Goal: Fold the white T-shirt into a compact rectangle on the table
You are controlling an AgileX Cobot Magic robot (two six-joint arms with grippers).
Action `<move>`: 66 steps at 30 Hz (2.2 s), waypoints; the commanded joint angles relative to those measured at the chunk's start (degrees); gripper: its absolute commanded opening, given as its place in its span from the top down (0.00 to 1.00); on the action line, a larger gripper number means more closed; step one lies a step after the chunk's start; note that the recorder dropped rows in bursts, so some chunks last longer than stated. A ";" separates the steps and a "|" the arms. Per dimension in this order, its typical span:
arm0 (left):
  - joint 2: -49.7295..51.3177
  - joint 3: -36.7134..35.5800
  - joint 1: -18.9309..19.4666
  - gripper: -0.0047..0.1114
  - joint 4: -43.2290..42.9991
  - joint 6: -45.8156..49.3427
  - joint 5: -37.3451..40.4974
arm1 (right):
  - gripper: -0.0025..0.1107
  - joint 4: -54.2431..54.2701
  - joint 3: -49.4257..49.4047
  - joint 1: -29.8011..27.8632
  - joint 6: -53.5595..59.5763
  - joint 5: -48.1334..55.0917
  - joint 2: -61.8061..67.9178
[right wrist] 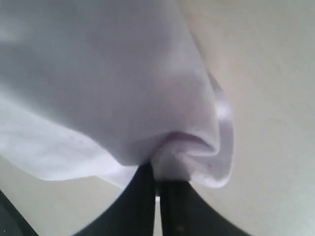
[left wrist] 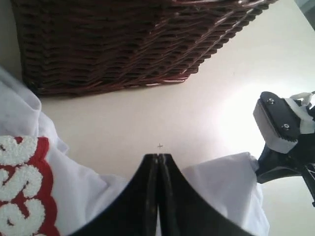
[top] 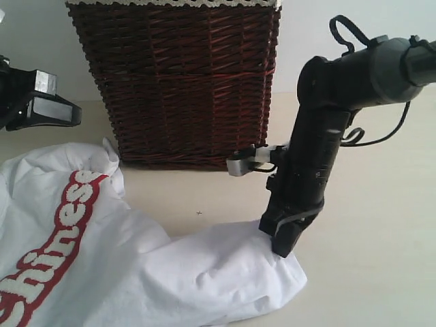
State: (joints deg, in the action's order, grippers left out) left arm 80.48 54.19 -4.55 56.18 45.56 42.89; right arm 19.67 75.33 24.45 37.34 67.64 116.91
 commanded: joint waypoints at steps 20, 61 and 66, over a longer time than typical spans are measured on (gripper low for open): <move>-13.57 -0.66 -0.03 0.96 1.75 0.64 -4.42 | 0.98 5.02 -4.23 41.34 6.39 2.32 -13.72; -15.91 -0.66 -0.22 0.96 4.16 0.51 -1.49 | 0.57 -7.30 -26.72 37.16 -21.46 -18.41 -18.11; -15.91 -0.66 -0.22 0.96 4.72 0.51 -1.15 | 0.56 -6.35 -27.31 37.16 -24.50 -18.18 -15.69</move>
State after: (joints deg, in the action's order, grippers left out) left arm 64.95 53.71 -4.73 60.05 46.00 41.53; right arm 11.39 48.45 61.70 12.10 49.58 100.55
